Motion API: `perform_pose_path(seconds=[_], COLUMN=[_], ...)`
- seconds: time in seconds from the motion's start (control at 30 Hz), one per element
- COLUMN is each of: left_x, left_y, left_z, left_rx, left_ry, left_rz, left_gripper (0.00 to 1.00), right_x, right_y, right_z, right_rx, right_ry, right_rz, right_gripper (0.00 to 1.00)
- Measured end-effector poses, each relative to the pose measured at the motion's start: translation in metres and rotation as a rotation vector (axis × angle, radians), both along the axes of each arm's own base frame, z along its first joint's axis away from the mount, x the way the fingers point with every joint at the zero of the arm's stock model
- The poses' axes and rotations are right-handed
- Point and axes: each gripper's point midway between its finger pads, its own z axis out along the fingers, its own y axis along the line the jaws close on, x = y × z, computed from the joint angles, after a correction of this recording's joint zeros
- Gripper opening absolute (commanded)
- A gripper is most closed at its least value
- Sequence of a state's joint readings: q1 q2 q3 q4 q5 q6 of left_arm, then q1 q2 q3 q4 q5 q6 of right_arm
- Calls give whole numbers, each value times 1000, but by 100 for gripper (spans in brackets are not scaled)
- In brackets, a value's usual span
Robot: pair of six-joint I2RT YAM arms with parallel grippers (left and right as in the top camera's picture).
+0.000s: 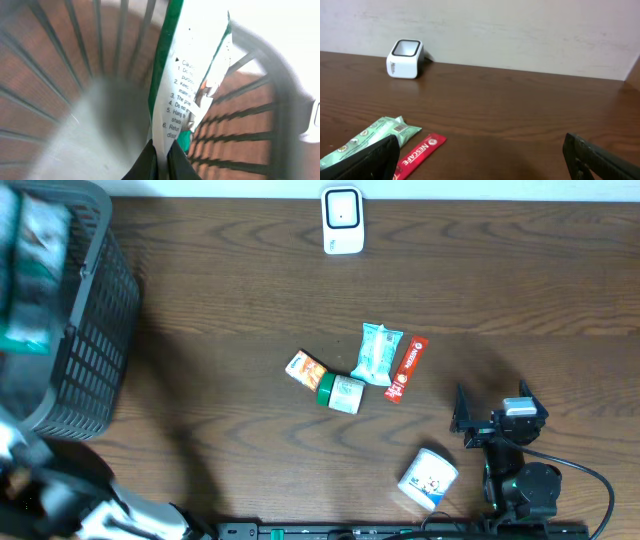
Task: Scan the item barcode
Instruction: 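Lift the gloves pack out and lay it on the table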
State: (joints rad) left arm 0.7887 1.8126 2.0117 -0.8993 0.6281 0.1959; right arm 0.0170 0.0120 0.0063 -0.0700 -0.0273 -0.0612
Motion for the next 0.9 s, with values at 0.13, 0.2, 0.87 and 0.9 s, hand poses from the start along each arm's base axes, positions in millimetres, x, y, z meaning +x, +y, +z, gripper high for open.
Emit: perform_pose_path(seconds=[0.13, 0.2, 0.87, 0.9], left_x=[-35, -50, -33, -32], left_y=[-31, -45, -218, -227], left_z=[90, 114, 59, 50], left_rx=[134, 168, -180, -192], left_ry=[-149, -188, 48, 76], left_rz=[36, 45, -228, -242], left_gripper=[7, 7, 7, 7], right_x=[0, 0, 0, 0], right_y=[0, 0, 0, 0], right_z=[0, 0, 0, 0], right_rx=[0, 0, 0, 0], right_ry=[0, 0, 0, 0], right_rz=[0, 0, 0, 0], right_gripper=[99, 99, 99, 99])
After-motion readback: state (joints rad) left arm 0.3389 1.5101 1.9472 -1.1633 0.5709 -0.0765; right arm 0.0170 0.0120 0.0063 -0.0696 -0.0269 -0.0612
